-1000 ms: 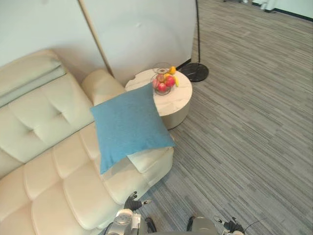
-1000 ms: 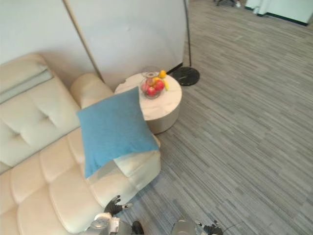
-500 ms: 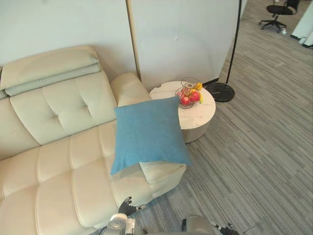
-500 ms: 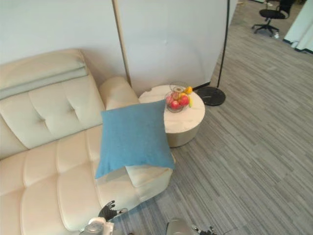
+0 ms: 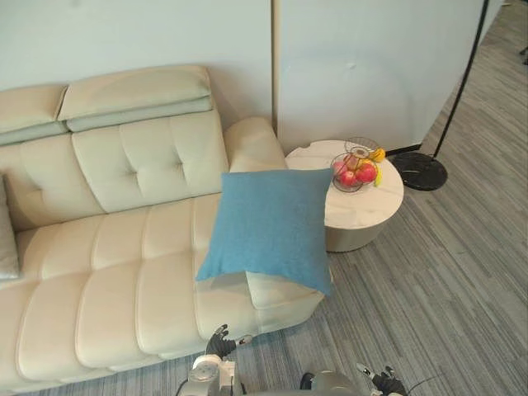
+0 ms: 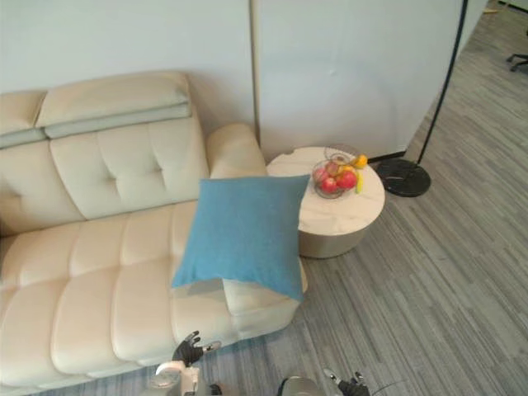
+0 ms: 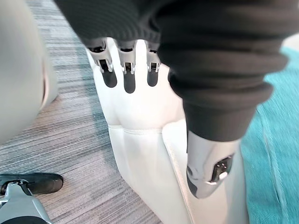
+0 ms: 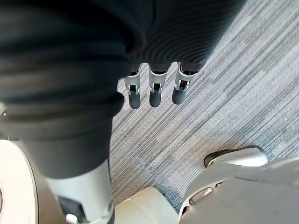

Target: Pick up cushions and gather them together orderly.

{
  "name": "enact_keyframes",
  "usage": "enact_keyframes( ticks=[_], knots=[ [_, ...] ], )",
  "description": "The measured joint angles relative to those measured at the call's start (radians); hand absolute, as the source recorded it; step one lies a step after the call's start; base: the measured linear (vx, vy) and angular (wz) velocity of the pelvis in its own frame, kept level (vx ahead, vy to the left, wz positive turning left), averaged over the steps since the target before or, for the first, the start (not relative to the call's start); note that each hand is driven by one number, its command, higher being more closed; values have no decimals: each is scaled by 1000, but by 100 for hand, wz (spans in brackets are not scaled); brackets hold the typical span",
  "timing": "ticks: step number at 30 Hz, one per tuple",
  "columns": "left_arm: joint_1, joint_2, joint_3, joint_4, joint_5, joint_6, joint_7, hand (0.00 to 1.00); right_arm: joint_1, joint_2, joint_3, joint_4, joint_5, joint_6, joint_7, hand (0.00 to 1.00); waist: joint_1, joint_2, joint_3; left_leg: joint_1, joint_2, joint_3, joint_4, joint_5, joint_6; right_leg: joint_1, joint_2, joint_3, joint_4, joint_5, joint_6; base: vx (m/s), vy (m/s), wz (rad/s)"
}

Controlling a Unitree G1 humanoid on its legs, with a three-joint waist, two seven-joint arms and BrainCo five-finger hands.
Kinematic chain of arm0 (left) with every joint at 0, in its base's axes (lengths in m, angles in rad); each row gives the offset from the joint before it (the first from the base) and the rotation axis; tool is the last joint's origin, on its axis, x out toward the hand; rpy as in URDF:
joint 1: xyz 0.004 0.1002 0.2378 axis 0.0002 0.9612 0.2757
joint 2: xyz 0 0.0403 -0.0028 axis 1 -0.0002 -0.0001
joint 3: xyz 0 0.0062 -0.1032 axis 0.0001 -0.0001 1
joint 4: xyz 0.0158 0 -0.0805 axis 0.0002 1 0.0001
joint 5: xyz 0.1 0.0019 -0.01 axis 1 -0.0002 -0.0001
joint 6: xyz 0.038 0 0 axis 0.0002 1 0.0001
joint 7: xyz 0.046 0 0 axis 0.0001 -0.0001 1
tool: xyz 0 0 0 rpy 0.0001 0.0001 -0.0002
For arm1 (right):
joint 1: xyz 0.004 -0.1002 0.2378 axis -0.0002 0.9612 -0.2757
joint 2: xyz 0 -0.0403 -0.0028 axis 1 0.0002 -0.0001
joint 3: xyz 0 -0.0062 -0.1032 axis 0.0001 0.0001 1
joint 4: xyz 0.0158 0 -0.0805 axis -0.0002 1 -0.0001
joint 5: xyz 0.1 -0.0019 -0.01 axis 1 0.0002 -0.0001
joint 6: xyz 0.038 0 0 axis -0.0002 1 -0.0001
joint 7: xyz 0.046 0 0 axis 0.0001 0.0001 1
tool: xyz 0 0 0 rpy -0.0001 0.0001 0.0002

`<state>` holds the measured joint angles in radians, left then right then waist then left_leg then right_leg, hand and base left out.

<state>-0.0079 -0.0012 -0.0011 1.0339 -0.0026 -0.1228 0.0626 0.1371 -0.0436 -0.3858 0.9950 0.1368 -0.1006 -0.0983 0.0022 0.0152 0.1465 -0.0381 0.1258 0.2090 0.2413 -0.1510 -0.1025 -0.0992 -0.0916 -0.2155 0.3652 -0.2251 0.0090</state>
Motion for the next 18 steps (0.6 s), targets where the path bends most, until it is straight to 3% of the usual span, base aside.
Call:
enact_keyframes(
  ticks=[6,11,18],
  knots=[
    [4,38,-29,31,0,1,5,0,5,-20,38,-113,-19,-1,-17,0,-2,10,-16,24,-20,37,-58,13,11,-23,1,52,-16,15,15,-19,39,-21],
    [10,79,-15,29,-13,0,23,0,40,-115,37,-405,-72,-14,-32,0,-13,21,-26,34,-48,38,-103,22,25,-23,-3,60,-58,39,19,77,66,-3],
    [59,150,66,-180,-122,-24,65,0,45,-178,34,-700,-138,-59,-23,0,-14,7,-44,38,-62,18,-140,27,31,-1,2,70,-143,76,18,121,40,-3]
  ],
)
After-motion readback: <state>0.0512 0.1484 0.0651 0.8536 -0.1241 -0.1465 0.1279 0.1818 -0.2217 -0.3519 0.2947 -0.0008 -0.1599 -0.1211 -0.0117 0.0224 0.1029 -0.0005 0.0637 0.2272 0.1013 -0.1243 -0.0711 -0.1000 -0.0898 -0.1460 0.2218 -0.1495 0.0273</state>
